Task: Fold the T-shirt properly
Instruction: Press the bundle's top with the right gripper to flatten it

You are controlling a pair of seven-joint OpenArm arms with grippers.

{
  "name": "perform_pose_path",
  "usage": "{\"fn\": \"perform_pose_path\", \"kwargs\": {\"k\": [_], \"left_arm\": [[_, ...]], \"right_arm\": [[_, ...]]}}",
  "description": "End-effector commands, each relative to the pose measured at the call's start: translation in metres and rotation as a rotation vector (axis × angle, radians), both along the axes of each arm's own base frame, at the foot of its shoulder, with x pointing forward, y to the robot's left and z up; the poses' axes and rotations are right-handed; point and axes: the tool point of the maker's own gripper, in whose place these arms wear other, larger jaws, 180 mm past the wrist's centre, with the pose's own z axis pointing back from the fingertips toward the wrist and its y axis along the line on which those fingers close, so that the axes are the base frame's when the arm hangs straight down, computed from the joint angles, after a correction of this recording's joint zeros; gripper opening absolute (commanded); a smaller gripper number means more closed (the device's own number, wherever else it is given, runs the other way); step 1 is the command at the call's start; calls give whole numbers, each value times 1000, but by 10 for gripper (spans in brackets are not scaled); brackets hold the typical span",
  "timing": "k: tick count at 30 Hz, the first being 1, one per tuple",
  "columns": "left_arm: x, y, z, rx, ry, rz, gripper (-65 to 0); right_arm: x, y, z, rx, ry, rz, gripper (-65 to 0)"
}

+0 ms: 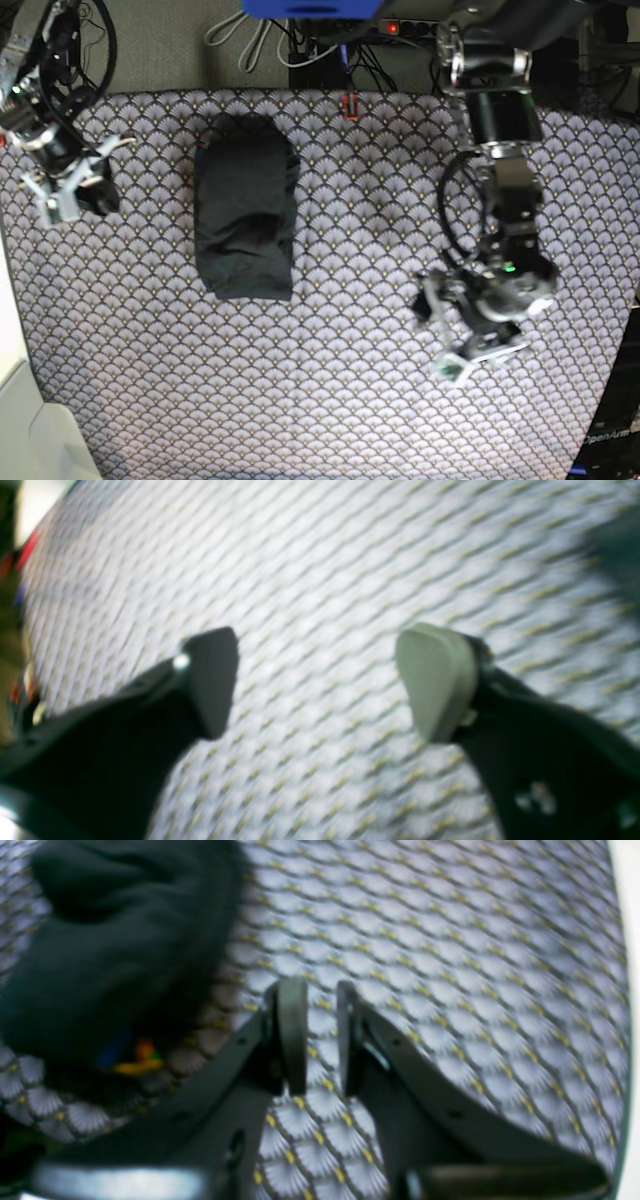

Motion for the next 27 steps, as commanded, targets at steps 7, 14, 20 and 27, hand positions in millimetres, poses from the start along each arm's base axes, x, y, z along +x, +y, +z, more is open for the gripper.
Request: {"fn": "perform_pose_path", "kwargs": {"k": [7,14,20,27], "left_arm": [[-40,110,-21,113,145,241,-620],[-94,156,-5,184,112,375,-642],[-113,156,-6,219,118,372,-647],[-125,154,-19,218,157,369,-647]], "right_arm": [[45,65,37,65,-143,185,-559],[45,111,3,150,-49,286,-559],[45,139,-19,200,21,342,-559],[60,145,-50,234,114,341,-560]]}}
